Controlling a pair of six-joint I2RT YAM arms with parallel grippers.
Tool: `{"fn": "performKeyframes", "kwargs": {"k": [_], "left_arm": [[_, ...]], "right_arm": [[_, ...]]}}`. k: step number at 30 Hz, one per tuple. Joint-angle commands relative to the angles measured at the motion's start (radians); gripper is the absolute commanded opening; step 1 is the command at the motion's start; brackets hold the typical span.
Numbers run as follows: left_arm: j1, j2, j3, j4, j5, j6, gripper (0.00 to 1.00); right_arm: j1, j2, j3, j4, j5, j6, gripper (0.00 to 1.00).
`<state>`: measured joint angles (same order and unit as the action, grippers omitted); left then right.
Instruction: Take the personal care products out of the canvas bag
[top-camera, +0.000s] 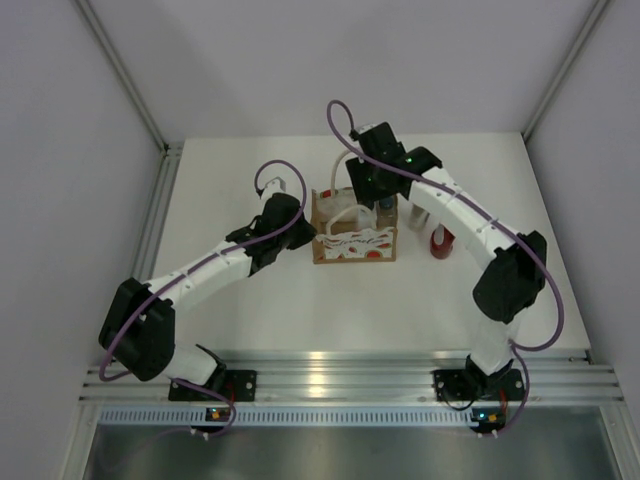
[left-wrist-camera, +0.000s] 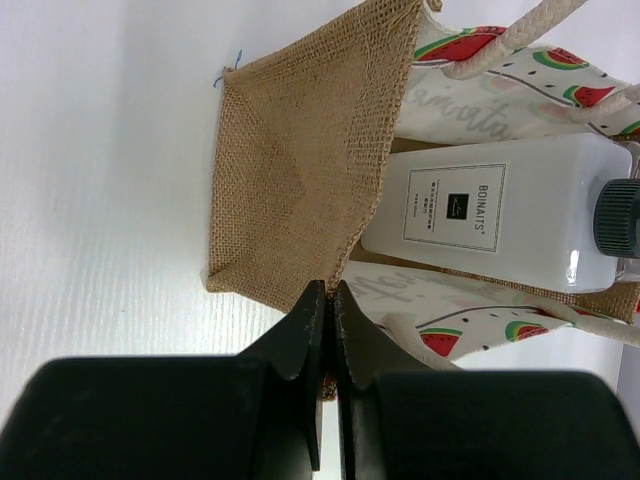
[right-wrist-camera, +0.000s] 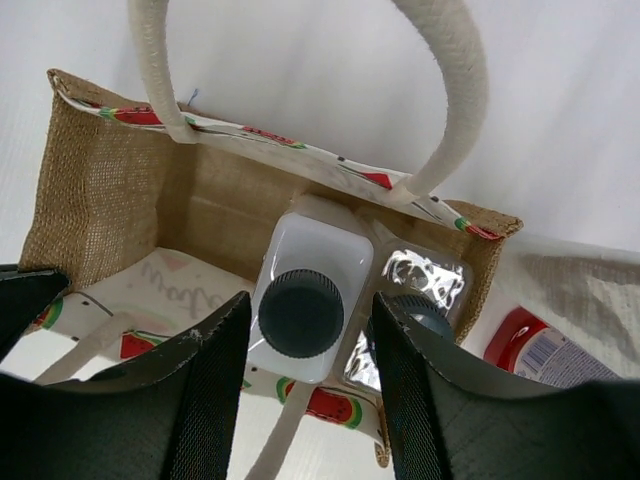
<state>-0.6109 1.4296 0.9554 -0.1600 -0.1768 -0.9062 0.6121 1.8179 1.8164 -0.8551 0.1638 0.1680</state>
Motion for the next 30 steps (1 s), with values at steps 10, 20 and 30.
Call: {"fn": "performKeyframes", "kwargs": {"k": [10, 20, 30], "left_arm": [[-0.001, 0.012, -0.001, -0.070, 0.026, 0.024, 0.00], [-0.001, 0.012, -0.006, -0.069, 0.025, 0.024, 0.00], [-0.001, 0.003, -0.010, -0.067, 0.022, 0.030, 0.00]], "right_arm": [[0.018, 0.060, -0.032, 0.047, 0.017, 0.064, 0.49], [0.032, 0.100, -0.038, 0.045, 0.069, 0.094, 0.53], [0.038, 0.170, -0.031, 0.047, 0.068, 0.105, 0.54]]}}
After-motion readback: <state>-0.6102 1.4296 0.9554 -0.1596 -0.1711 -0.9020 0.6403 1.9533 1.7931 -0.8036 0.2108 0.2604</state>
